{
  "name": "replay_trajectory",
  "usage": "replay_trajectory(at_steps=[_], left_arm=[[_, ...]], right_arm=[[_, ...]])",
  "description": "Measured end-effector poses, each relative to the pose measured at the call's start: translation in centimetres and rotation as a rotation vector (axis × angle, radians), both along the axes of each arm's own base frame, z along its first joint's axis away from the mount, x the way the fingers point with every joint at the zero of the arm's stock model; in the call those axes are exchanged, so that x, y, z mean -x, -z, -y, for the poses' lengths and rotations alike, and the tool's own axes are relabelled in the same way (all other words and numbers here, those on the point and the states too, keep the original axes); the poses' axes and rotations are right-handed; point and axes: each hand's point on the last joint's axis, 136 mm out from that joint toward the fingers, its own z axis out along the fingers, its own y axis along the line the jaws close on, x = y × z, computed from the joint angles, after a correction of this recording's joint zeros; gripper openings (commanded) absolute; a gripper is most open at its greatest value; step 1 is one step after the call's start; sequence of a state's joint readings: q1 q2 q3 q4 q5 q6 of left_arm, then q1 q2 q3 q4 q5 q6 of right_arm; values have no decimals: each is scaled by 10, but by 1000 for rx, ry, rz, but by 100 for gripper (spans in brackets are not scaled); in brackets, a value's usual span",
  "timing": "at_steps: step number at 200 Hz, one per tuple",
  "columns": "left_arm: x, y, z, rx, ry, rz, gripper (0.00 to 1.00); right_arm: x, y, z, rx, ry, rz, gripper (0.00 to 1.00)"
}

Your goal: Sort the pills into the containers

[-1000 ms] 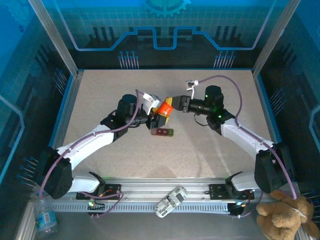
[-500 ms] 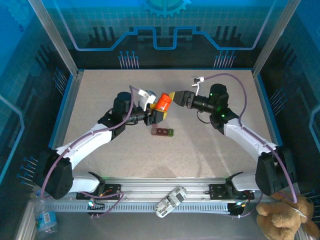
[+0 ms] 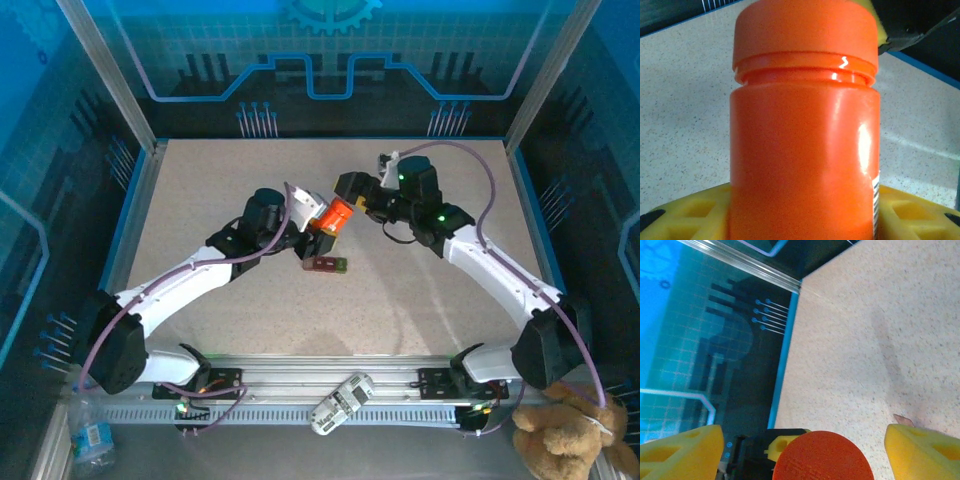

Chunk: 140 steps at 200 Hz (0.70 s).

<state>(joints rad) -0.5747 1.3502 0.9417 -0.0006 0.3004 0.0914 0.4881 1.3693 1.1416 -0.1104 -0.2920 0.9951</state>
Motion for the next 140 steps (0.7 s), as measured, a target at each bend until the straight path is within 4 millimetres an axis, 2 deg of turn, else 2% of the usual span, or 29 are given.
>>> replay_trajectory(at_steps=[21,47,95,113,140], left_arm=[[-1,4,-1,-21,-3,6,0],[-1,6,-2,-31,-6,4,0],[-1,7,-2,-35,-11,2,0],[-2,7,-2,-35,-12,2,0],[-2,7,-3,-32,-18,-4,0]], right_arm=[[3,20,-8,34,-15,-54,81],[6,28,-11,50,-21,-79,75],[7,27,-13,51,-22,-77,45],[7,26,-13,52,-23,-67,43],[5,26,-14,47,-60,5,45]])
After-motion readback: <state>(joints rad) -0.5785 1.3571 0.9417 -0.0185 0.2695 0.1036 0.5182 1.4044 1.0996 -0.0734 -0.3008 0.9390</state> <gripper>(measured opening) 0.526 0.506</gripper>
